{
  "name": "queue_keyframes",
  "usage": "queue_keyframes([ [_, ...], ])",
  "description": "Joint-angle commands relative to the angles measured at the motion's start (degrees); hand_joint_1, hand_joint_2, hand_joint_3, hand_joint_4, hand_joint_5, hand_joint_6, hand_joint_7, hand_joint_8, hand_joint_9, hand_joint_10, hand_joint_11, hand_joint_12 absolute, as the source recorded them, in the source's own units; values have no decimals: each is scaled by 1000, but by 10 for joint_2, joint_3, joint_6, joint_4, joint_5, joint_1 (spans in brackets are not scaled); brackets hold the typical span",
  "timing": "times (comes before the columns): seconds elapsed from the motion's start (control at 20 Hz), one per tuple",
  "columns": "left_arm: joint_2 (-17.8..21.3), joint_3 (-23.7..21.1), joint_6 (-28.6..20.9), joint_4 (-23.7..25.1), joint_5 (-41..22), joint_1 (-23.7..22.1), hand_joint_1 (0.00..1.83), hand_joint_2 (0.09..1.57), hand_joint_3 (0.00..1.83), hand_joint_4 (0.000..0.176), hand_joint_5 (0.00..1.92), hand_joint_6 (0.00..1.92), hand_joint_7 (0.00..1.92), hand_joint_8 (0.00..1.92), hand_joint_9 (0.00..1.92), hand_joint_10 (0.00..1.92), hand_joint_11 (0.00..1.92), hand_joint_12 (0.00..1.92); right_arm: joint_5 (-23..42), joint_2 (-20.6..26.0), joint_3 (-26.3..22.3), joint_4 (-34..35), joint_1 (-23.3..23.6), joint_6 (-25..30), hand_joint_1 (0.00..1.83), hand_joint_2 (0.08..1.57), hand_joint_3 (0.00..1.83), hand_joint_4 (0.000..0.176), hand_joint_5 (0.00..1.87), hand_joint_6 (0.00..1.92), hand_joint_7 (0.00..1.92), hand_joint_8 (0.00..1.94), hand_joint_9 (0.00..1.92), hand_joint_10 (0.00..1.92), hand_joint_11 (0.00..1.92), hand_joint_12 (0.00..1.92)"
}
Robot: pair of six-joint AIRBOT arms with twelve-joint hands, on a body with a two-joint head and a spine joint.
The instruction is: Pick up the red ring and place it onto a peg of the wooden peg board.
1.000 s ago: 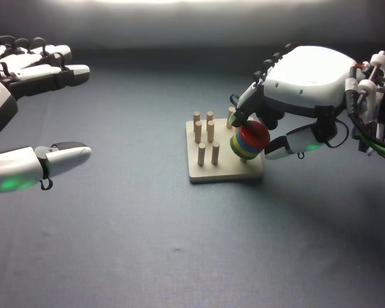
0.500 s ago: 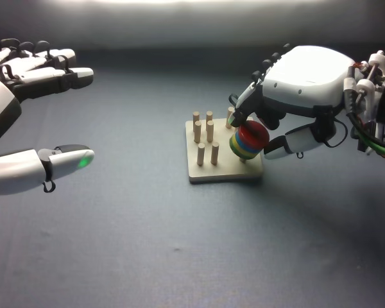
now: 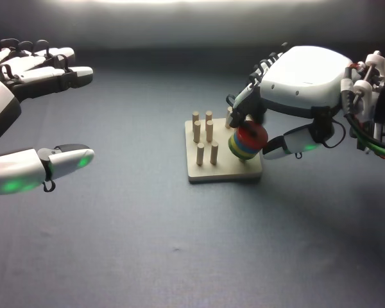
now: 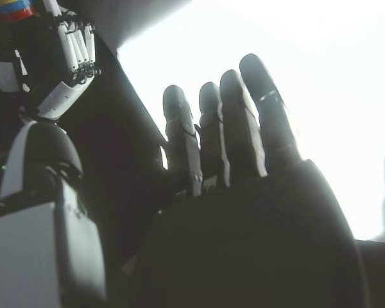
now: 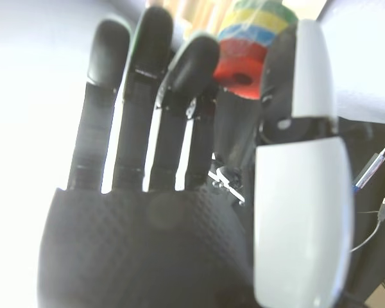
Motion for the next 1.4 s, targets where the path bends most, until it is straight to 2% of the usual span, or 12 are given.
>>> queue_keyframes([
  [0.0,-2,4,-4,0,-70,-3,659,1083,0,0,479,0,276,0,251,1,0,854,56,0,-2,14,9,-2,1082,1045,0,0,890,62,987,102,888,451,602,1247],
  [0.25,-2,4,-5,0,-70,-3,654,1082,0,0,492,0,289,2,275,3,0,954,56,0,-2,13,9,-2,1033,1032,0,0,852,0,989,20,868,376,540,1248],
  [0.45,-3,4,-5,0,-70,-3,614,1086,1,0,474,0,269,0,254,0,0,922,56,0,-2,12,9,-2,1050,1010,1,0,749,0,916,0,717,615,397,1376],
  [0.65,-3,4,-5,0,-70,-3,631,1083,0,0,485,2,279,2,270,6,0,955,56,0,-2,12,9,-2,1039,1001,0,0,704,0,817,0,665,657,391,1365],
  [0.7,-3,4,-5,0,-70,-3,626,1086,0,0,473,0,266,1,253,3,0,937,56,0,-2,12,9,-2,1021,1001,0,7,690,0,787,0,642,670,378,1386],
  [0.75,-4,4,-5,0,-70,-3,654,1081,0,0,484,2,276,3,259,5,0,956,56,0,-1,12,9,-2,1008,1001,0,38,644,0,744,3,592,769,392,1404],
  [0.8,-4,4,-5,0,-70,-3,657,1081,0,0,489,3,281,4,267,8,0,962,56,0,-1,12,9,-2,995,992,0,56,593,0,696,0,556,796,408,1391],
  [0.95,-4,4,-6,-1,-72,-3,689,1076,0,0,499,1,290,1,277,3,0,963,58,0,-3,16,9,-2,914,981,0,61,486,0,574,0,501,625,294,1352],
  [1.05,-4,3,-8,-2,-76,-3,677,1074,0,0,499,2,294,2,291,6,0,985,78,4,-13,31,9,-2,905,979,0,85,454,0,538,0,531,458,318,1264],
  [1.2,1,-3,-11,-9,-105,7,667,1070,0,0,523,6,338,13,315,9,0,1006,166,63,-53,84,-15,-2,901,983,0,39,452,0,495,0,523,66,211,977],
  [1.3,8,-11,-13,-11,-138,12,735,1093,3,0,450,0,312,1,265,2,0,855,242,107,-83,129,-52,-2,889,993,2,33,423,0,449,0,482,9,104,981],
  [1.35,11,-15,-13,-11,-156,12,789,1094,2,0,422,0,291,2,228,4,0,701,288,126,-96,155,-74,-2,944,995,1,5,431,1,457,1,503,8,134,942],
])
